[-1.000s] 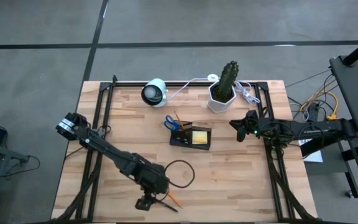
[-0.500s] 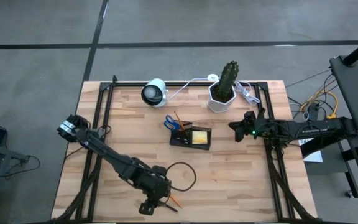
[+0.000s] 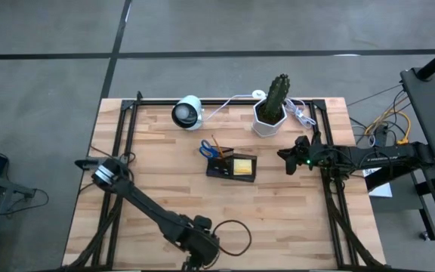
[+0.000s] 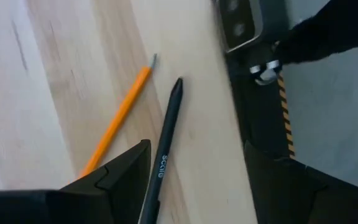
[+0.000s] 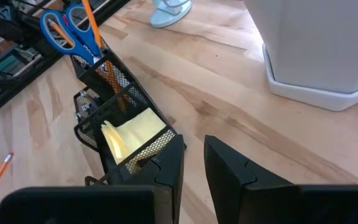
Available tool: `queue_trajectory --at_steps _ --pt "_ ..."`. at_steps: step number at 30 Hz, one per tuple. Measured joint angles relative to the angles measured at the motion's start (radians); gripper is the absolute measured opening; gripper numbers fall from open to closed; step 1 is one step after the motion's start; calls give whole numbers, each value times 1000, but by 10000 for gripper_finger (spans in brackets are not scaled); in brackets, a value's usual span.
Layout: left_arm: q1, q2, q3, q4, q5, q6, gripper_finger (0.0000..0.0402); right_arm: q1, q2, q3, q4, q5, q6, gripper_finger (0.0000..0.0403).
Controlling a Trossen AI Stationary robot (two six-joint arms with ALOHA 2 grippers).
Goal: Pick and place office supplies into organizer
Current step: Put the black pen into the black desk organizer
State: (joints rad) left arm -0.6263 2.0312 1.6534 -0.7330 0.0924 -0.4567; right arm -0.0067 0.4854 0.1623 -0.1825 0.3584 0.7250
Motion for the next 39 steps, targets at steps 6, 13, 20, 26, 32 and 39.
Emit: queue_trajectory --at_steps 6,13,20,26,32,39 --pt "0 48 -10 -66 32 -83 242 0 -1 0 2 0 0 54" --pt "4 53 -22 -159 12 -110 242 0 -1 0 7 0 30 54" --pt "-1 61 -27 -138 -52 -47 241 0 0 0 6 0 27 54" --pt "-16 61 -33 -127 -78 44 241 0 0 0 6 0 25 54" --pt "-32 60 -49 -42 -100 72 241 0 0 0 6 1 24 54" --pt "-35 60 -91 -33 -108 75 241 0 0 0 6 3 24 54"
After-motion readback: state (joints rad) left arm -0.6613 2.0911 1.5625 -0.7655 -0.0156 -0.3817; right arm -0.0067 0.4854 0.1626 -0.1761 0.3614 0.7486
